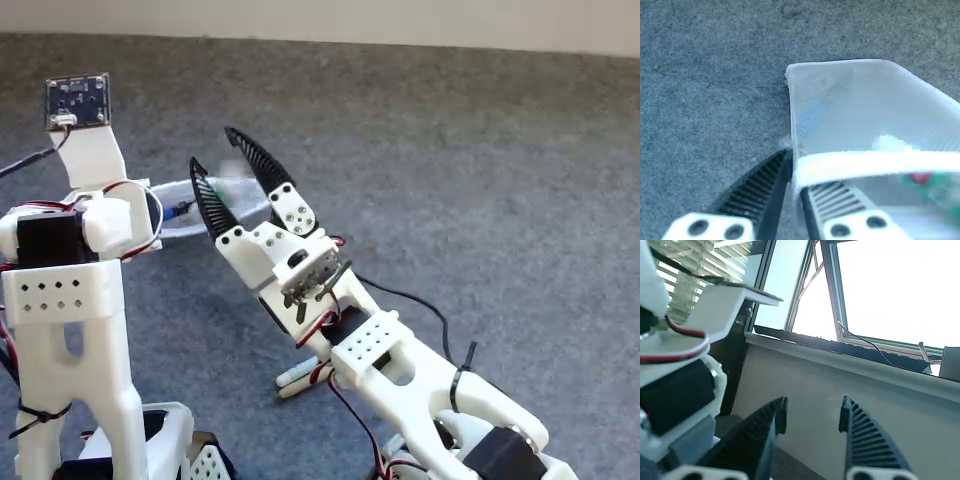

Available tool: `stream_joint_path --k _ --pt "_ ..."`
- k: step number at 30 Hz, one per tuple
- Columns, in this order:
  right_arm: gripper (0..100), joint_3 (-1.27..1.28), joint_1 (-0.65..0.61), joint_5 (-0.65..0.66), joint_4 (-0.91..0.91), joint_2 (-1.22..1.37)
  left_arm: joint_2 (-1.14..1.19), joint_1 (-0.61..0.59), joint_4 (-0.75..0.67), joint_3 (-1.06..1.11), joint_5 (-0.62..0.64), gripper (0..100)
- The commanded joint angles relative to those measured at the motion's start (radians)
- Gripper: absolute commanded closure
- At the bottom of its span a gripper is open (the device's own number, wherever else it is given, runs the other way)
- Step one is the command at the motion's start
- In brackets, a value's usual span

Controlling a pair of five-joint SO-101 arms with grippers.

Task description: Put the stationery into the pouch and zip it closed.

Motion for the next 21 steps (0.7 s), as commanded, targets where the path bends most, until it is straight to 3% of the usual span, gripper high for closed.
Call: stream_joint_path --k 1,21 --pt "83.9 -0.010 -0.005 0.012 -0.018 -0.013 0.015 0.013 -0.017 0.012 0.005 99" --pt "83.9 -0.018 0.001 0.012 -0.018 -0.021 0.015 0.013 -0.018 0.012 0.005 99"
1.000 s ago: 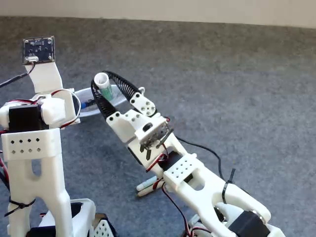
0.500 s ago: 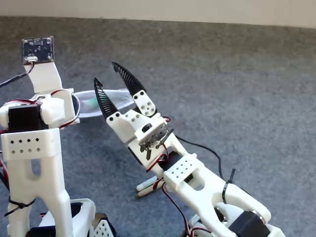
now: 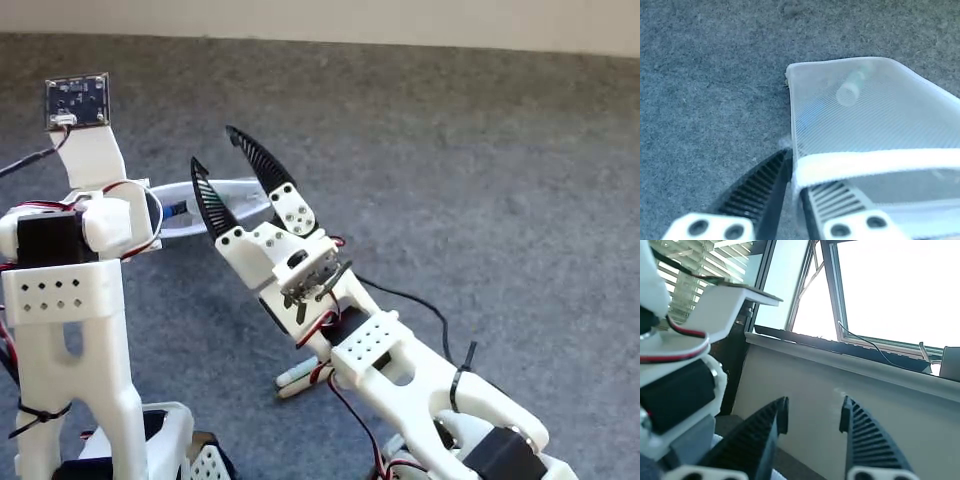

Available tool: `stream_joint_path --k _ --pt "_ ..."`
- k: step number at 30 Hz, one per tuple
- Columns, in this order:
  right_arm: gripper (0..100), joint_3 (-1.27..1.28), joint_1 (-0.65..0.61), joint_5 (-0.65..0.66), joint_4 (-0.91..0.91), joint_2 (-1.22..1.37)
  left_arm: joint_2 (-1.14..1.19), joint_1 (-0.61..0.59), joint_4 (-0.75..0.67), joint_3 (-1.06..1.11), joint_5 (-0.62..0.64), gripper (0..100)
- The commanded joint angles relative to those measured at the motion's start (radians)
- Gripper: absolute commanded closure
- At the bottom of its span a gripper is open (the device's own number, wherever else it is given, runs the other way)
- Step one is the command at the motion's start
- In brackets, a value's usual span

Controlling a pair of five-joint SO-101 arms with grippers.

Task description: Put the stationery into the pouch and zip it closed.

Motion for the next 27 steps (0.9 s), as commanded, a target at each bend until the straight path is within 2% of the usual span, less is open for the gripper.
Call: stream_joint_path --k 1,4,9,13,21,27 --pt "83.9 -0.016 0.001 0.012 -0.018 -0.030 0.015 0.013 -0.018 0.012 0.005 99" --pt "83.9 -0.008 0.002 0.012 -0.007 -0.113 0.015 0.013 -0.018 0.012 0.005 99" --pt "83.9 -0.013 0.022 0.011 0.255 -0.263 0.015 0.013 -0.018 0.010 0.008 99" --pt "83.9 -0.010 0.082 0.009 0.371 -0.346 0.015 0.013 -0.018 0.010 0.008 99" --pt "83.9 -0.018 0.185 -0.187 0.679 -0.476 0.015 0.013 -0.020 0.010 0.008 99" --pt "83.9 -0.013 0.229 -0.207 0.883 -0.595 0.015 0.013 -0.020 0.010 0.006 99"
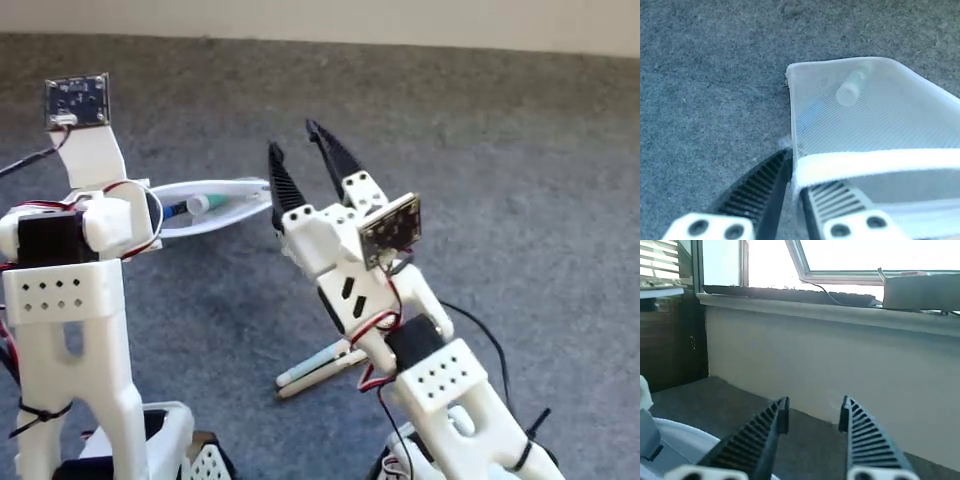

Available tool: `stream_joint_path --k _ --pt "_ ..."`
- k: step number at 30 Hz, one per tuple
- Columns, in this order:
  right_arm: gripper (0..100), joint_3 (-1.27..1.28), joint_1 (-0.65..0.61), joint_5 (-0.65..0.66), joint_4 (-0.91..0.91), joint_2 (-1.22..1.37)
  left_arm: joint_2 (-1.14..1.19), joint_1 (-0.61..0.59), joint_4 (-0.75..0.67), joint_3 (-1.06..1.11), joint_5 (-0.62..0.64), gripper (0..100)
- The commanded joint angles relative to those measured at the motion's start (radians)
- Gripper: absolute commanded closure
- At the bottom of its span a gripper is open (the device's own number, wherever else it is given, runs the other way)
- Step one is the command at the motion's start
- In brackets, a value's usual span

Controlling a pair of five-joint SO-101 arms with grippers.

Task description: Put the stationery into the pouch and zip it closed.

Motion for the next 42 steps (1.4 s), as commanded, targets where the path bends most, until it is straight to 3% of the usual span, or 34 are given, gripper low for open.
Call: stream_joint_path --k 1,4,10,22,31,38,42 --pt "83.9 -0.016 0.041 -0.009 0.119 -0.082 0.015 0.013 -0.020 0.010 0.006 99" --pt "83.9 -0.019 0.081 -0.014 0.229 -0.122 0.015 0.013 -0.020 0.010 0.006 99" --pt "83.8 -0.022 0.160 -0.163 0.470 -0.165 0.015 0.013 -0.020 0.010 0.006 99" --pt "83.8 -0.022 0.165 -0.324 0.905 -0.162 0.013 0.015 -0.044 0.044 0.006 99" --pt "83.8 -0.013 0.165 -0.479 1.119 -0.160 0.008 0.015 -0.061 0.058 0.006 99" --pt "83.9 -0.010 0.163 -0.512 1.190 -0.145 0.008 0.018 -0.060 0.058 0.006 99" --pt "83.9 -0.021 0.162 -0.569 1.204 -0.004 0.008 0.018 -0.060 0.058 0.006 99"
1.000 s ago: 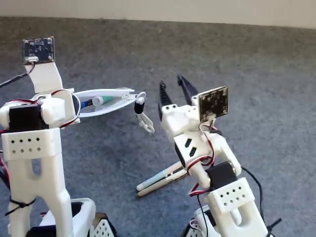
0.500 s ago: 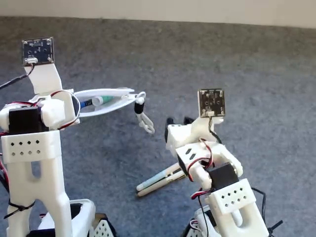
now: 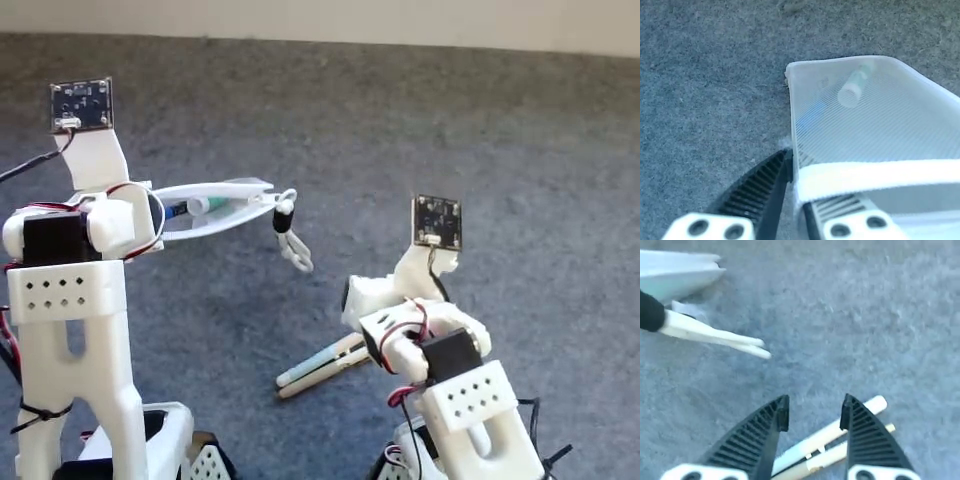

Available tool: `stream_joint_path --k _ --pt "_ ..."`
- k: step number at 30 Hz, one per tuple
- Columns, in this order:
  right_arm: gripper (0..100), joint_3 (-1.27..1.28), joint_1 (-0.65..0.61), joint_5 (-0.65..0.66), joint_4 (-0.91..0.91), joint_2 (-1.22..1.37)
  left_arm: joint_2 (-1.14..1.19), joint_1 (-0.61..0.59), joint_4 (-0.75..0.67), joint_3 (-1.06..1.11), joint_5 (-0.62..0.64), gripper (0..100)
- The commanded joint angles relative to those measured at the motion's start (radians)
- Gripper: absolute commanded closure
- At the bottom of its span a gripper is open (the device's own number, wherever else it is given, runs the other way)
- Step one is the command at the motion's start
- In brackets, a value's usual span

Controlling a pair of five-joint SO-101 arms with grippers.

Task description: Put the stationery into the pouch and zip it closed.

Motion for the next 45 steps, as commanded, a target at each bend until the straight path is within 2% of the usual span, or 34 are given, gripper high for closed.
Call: stream_joint_path --k 1,8,15,21,26,30,35,45 --pt "83.9 -0.021 0.007 -0.037 0.005 0.150 0.010 0.018 -0.017 0.004 0.006 99" --pt "83.9 -0.116 0.010 -0.152 -0.001 0.507 0.010 0.013 -0.017 0.005 0.006 99" --pt "83.9 -0.239 0.008 -0.213 -0.002 0.717 0.012 0.013 -0.017 0.007 0.006 99" --pt "83.9 -0.295 0.015 -0.215 -0.004 0.845 0.012 0.013 -0.017 0.007 0.005 99" --pt "84.0 -0.341 0.082 -0.215 -0.064 0.957 0.012 0.013 -0.017 0.007 0.005 99" --pt "85.0 -0.348 0.110 -0.212 -0.125 1.023 0.012 0.013 -0.017 0.007 0.005 99" --pt "99.8 -0.349 0.111 -0.207 -0.130 1.035 0.012 0.013 -0.017 0.007 0.005 99" --pt "99.4 -0.409 0.128 -0.213 -0.124 1.033 0.012 0.013 -0.017 0.007 0.005 99"
